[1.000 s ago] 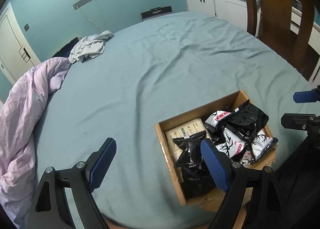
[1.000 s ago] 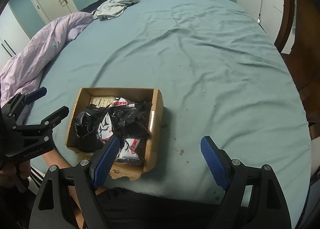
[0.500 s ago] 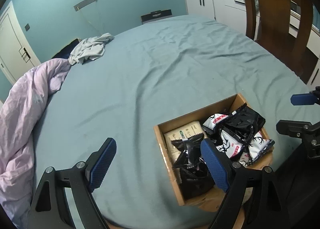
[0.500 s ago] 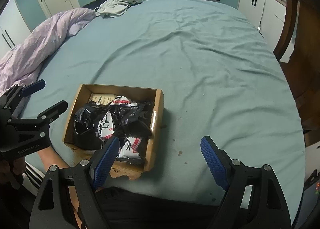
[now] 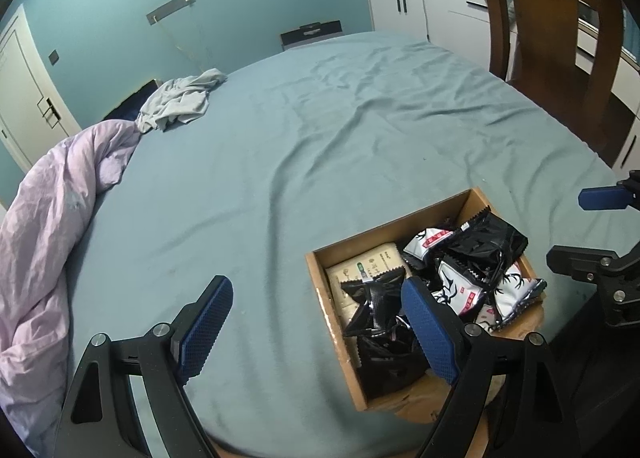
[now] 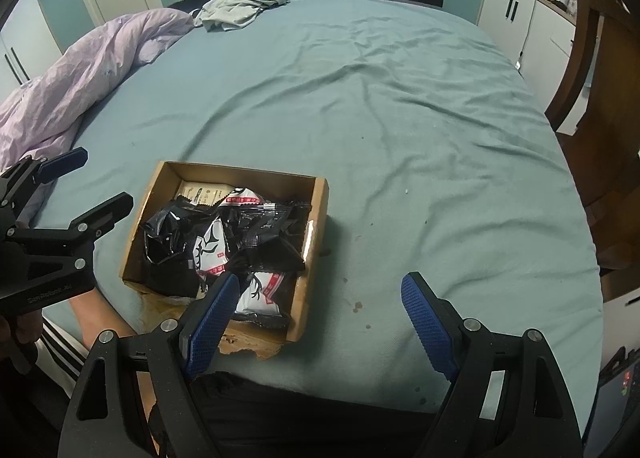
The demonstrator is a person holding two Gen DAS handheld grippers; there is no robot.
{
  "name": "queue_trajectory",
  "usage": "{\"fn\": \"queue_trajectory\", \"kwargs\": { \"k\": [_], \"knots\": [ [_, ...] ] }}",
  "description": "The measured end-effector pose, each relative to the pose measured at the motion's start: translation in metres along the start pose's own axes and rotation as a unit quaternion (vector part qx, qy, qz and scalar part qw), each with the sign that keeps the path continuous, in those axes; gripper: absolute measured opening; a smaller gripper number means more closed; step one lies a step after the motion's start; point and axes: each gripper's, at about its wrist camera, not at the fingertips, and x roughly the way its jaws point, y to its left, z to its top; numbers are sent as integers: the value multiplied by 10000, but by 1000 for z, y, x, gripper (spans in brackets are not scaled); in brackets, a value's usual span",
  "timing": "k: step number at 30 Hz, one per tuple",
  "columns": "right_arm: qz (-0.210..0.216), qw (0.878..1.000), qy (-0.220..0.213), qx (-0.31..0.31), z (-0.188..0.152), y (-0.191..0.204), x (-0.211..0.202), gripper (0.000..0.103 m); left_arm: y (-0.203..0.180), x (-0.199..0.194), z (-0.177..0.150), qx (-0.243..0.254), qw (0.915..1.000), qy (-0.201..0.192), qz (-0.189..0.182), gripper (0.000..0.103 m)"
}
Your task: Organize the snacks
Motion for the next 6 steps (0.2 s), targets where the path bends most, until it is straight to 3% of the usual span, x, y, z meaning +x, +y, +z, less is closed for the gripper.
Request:
{"fn": "queue_trajectory", "kwargs": {
  "k": [6],
  "knots": [
    [32, 10000, 2, 6, 0, 0, 0, 83, 2, 4, -1, -99, 9997, 145, -184, 88]
  ]
}}
